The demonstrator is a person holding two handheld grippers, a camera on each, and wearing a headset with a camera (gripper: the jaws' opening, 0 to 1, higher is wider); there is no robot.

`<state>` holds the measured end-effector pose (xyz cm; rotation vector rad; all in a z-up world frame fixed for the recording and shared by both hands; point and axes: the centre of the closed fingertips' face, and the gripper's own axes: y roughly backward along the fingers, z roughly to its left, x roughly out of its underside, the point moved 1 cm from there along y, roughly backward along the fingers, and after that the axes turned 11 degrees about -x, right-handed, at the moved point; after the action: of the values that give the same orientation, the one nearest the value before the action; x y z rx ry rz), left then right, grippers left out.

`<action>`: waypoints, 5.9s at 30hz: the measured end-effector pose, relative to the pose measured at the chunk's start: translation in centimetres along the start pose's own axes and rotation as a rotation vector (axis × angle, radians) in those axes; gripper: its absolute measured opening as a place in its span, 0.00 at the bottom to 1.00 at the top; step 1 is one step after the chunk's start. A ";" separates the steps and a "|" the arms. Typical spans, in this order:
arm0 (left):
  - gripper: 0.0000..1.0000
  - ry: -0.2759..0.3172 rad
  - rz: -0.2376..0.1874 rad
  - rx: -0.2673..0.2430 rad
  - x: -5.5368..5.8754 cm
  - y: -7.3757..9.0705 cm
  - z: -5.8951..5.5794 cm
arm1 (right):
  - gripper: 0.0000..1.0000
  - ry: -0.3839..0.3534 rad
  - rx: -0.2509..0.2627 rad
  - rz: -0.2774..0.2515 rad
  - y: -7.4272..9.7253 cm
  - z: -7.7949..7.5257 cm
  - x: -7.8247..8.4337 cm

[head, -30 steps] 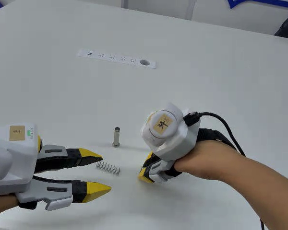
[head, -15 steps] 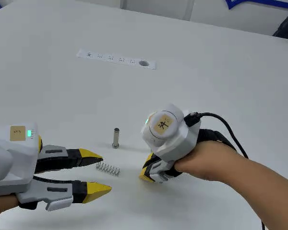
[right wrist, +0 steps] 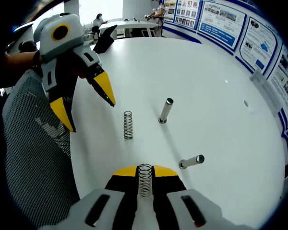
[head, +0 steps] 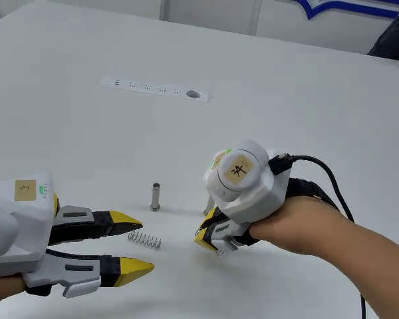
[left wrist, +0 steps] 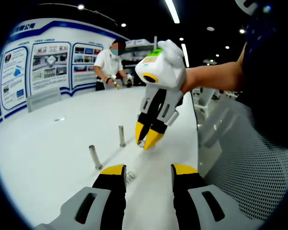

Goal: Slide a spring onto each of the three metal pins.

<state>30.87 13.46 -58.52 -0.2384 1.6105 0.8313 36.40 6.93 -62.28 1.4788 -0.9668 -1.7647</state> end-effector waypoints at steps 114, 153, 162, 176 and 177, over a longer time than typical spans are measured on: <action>0.38 0.113 -0.051 -0.060 -0.3 1.2 2.1 | 0.11 -0.175 0.154 -0.363 7.4 -5.5 -4.4; 0.37 0.129 -0.041 -0.075 0.2 1.4 2.7 | 0.13 -0.202 0.149 -0.267 1.1 -7.0 -0.1; 0.36 0.130 -0.039 -0.078 0.3 1.5 2.7 | 0.16 -0.203 0.159 -0.268 2.0 -6.4 0.5; 0.36 0.128 -0.034 -0.079 0.6 1.7 2.5 | 0.16 -0.118 0.062 -0.243 0.1 -0.6 -1.0; 0.36 0.127 -0.034 -0.078 0.6 1.7 2.4 | 0.16 -0.106 0.050 -0.242 -0.1 -0.3 -1.3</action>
<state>31.62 16.42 -58.38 -0.3797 1.6895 0.8689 36.91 8.09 -61.75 1.6034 -0.9210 -2.0219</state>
